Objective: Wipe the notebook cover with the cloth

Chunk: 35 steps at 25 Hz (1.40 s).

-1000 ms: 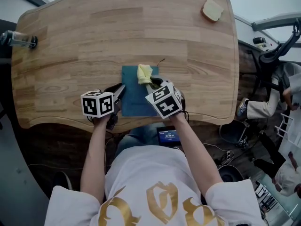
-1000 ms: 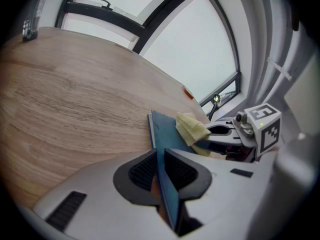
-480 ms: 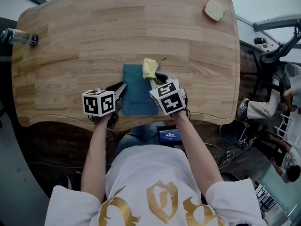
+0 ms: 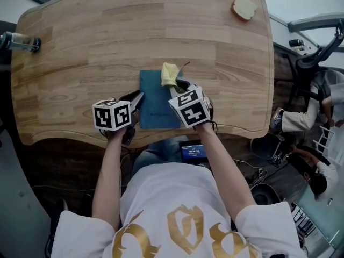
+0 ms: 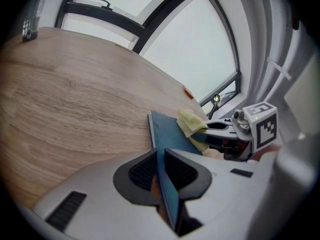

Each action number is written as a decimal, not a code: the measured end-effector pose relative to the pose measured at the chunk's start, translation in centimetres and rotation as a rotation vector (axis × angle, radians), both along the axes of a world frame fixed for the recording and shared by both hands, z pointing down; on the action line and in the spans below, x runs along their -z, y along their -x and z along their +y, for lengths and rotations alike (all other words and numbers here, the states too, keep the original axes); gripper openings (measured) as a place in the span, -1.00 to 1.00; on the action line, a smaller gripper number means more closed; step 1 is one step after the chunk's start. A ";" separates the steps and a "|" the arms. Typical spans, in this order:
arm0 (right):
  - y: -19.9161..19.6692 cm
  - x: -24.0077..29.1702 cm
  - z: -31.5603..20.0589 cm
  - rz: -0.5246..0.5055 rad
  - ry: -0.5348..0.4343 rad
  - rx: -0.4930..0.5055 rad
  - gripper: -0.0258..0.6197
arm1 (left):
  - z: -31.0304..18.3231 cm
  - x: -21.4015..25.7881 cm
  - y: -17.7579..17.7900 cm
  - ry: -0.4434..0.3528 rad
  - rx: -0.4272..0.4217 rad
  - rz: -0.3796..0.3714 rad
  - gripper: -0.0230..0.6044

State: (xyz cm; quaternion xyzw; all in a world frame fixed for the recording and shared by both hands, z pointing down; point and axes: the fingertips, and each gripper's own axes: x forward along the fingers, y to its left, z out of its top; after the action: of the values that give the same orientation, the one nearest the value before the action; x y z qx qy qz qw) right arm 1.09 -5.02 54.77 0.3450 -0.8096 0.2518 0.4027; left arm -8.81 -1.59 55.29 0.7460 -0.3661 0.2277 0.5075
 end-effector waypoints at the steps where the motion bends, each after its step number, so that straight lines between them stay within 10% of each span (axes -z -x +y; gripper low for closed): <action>1: 0.1 0.0 -0.1 0.002 -0.002 0.000 -0.79 | 0.0 0.0 0.0 0.001 0.000 0.001 -0.75; 35: 7.4 0.2 1.3 -0.004 0.008 0.136 -0.79 | 0.1 0.0 0.1 0.009 0.002 0.009 -0.75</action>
State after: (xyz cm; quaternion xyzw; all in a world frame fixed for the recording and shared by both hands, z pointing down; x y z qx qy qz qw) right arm -6.29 -3.72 54.57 0.2870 -0.8308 0.2279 0.4188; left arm -8.86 -1.52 55.28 0.7444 -0.3633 0.2254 0.5129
